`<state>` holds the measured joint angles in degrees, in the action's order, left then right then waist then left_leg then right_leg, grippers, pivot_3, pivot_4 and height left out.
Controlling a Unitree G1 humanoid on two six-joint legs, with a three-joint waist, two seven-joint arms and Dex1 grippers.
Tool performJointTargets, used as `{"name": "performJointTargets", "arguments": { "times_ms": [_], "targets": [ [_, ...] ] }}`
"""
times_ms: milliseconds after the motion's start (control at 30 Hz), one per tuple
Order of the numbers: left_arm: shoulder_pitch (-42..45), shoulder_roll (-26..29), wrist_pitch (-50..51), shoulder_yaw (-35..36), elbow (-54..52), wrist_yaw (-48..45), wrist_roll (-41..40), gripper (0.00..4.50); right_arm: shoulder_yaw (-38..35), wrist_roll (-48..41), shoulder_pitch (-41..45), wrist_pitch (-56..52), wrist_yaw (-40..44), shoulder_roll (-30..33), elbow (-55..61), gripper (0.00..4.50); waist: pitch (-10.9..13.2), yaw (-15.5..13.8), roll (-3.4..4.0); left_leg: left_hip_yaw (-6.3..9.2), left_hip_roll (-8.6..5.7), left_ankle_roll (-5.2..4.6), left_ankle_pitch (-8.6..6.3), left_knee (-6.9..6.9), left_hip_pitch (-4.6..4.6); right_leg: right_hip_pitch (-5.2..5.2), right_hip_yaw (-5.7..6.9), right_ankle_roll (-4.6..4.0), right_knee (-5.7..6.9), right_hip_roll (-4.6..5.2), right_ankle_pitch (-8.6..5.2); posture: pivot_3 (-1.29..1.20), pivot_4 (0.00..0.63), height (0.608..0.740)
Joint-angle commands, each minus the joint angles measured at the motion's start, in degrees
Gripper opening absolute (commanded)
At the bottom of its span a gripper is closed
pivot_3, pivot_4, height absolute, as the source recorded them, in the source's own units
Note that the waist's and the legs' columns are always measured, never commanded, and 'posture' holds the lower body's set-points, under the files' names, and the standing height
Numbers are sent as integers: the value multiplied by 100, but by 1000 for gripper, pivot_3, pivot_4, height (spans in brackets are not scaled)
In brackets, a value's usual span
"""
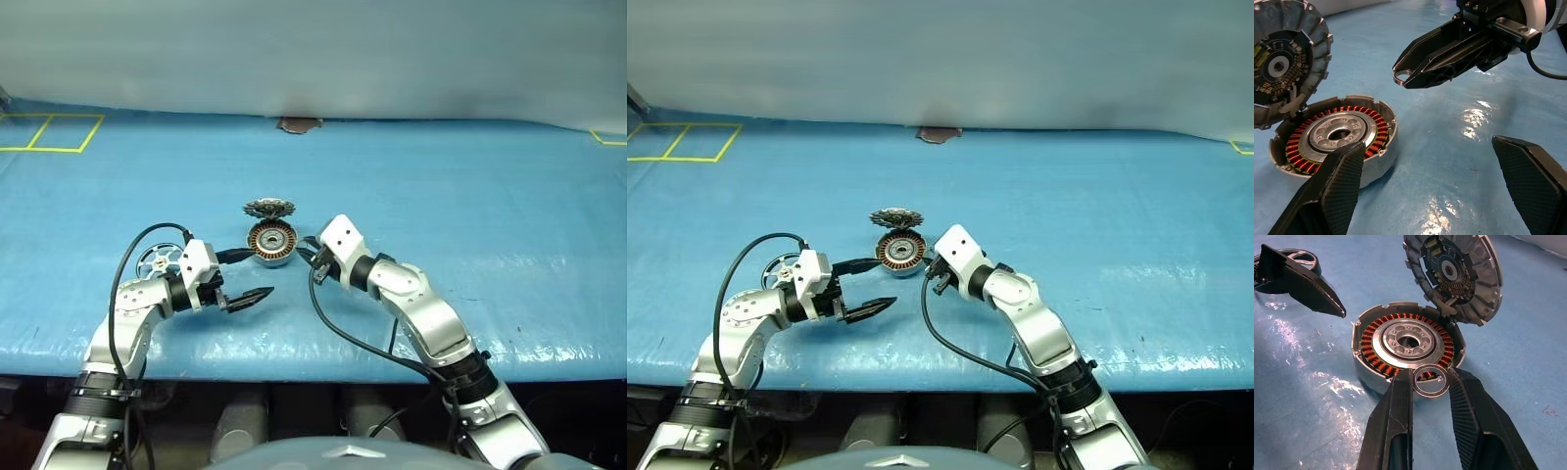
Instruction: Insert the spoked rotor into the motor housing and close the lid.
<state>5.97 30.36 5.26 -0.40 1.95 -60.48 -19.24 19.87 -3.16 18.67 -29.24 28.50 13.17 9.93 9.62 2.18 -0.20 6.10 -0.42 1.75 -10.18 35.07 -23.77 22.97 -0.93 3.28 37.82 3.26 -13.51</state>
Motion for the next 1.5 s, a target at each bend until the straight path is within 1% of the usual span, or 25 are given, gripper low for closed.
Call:
{"name": "performJointTargets", "arguments": {
  "times_ms": [33, 167, 433, 633, 933, 1500],
  "targets": [
    [-37, 11, -168, 240, -263, 154, -119, 4500, -47, 22, 254, 196, -5, -113, -82, 716, 0, -1, 0, 0, 0, 0, 0, 0, 0, 0, 0, 0, 0, 0, 0, 0, 150, 740],
    [-94, 21, -202, 298, -269, 235, -127, 4500, -23, 14, 424, 276, 36, -245, -274, 716, 0, 0, 0, 0, 0, 0, 0, 0, 1, 0, 0, 0, 1, -1, 0, 0, 150, 740],
    [-127, -2, -259, 314, -264, 321, -93, 4500, 50, -7, 798, 539, 219, -649, -1014, 716, 1, 8, 1, 0, 0, 0, 0, -1, 3, -1, 0, 0, 1, -2, 1, 0, 150, 740],
    [-114, -35, -323, 326, -221, 454, -78, 4500, -41, -49, 965, 679, 236, -908, -1499, 716, 1, 9, 1, 0, 0, 0, 0, -2, 2, -1, 0, 0, 1, -2, 1, 0, 150, 740],
    [-110, -45, -346, 324, -206, 508, -82, 4500, -136, -24, 1215, 864, 225, -1064, -2125, 716, 1, 17, 2, 0, 0, 0, 0, -2, 4, -1, -1, 0, 2, -3, 2, 0, 150, 740],
    [-178, -32, -347, 305, -240, 567, -56, 4500, -178, 14, 1369, 1049, 240, -1194, -2641, 716, 2, 60, 3, 0, 0, 0, 0, -3, 4, 0, -2, 1, 3, -5, 2, 0, 150, 740]
  ]
}}
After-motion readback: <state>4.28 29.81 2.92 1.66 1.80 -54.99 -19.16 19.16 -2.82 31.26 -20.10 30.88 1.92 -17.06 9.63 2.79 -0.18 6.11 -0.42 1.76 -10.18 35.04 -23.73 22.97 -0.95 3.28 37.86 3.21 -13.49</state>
